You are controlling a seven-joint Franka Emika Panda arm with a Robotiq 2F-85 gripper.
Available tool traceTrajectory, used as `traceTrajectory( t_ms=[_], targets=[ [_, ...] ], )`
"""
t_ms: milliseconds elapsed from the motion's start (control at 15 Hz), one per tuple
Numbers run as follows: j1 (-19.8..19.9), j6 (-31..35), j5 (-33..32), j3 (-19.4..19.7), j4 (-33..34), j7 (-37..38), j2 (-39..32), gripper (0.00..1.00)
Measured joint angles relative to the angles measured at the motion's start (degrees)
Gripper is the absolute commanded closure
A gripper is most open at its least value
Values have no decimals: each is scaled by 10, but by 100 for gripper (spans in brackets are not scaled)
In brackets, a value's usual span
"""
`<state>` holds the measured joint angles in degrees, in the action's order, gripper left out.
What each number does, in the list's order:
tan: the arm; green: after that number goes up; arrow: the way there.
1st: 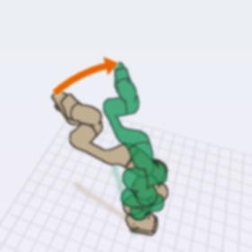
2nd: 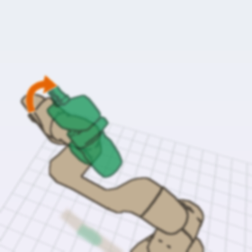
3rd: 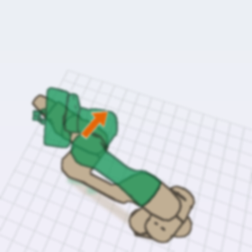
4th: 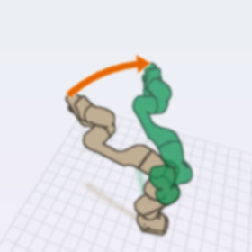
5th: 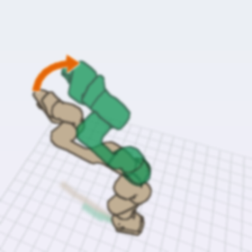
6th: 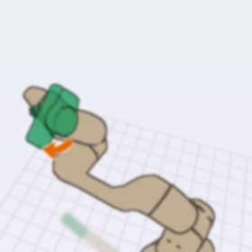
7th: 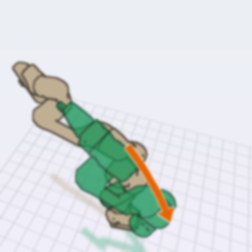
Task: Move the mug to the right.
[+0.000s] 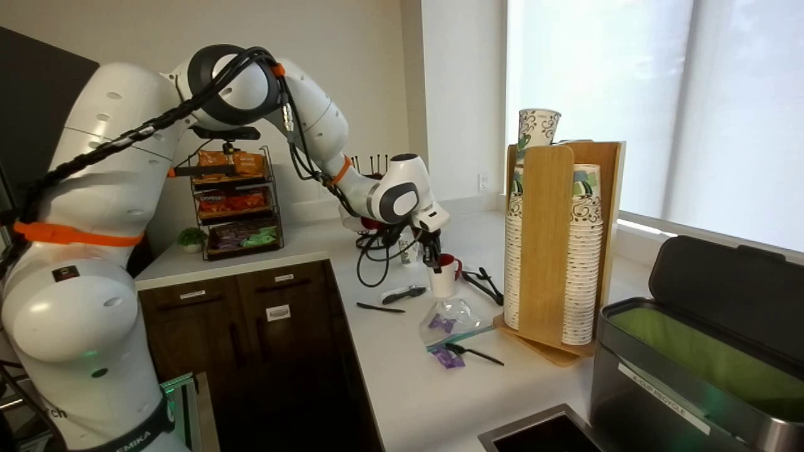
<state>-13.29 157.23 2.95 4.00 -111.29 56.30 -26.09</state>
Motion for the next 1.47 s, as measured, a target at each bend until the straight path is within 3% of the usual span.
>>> traceTrajectory(
  t_ms=[800, 1400, 1467],
  targets=[
    [-4, 0, -18, 33, -59, 15, 27, 98],
    [5, 0, -15, 29, -96, 15, 52, 98],
    [7, 0, -14, 28, -96, 15, 53, 89]
  ],
)
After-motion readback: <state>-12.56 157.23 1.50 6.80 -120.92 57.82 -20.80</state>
